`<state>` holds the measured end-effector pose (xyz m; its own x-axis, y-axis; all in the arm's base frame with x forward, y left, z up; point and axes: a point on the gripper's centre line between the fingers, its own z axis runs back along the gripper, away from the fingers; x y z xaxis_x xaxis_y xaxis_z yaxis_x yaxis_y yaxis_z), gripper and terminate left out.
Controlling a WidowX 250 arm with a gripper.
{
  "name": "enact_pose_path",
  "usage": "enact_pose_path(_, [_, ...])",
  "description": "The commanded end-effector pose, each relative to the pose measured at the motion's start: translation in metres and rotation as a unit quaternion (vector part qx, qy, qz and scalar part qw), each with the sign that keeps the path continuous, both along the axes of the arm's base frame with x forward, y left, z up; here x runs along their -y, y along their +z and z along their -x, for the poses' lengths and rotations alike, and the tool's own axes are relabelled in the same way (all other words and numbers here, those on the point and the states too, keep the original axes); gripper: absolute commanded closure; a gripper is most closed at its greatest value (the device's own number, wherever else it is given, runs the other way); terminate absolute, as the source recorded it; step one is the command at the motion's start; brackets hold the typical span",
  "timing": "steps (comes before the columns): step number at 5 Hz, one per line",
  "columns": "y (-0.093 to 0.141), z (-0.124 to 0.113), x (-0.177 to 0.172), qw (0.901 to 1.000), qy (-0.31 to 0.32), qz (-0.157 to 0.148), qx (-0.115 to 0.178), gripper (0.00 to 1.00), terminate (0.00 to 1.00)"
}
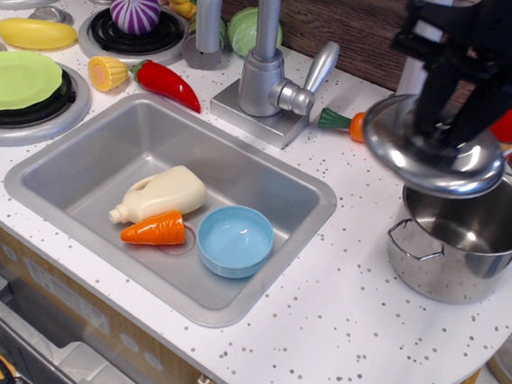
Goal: Put lid on pot or pan
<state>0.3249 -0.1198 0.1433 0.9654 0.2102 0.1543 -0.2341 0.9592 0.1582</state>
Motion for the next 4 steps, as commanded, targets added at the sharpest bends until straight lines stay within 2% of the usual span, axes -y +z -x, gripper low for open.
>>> enact_pose_path(1, [0.003,-0.019,0.025,0.9992,0.018,0.009,0.036,1.0,0.0])
enact_pose_path(2, [-0.013,-0.017,0.039,0.9976,0.045,0.029,0.044,1.0,0.0])
enact_pose_path(4, [-0.029,-0.03,0.03,0.9978,0.022,0.02,0.06,1.0,0.0])
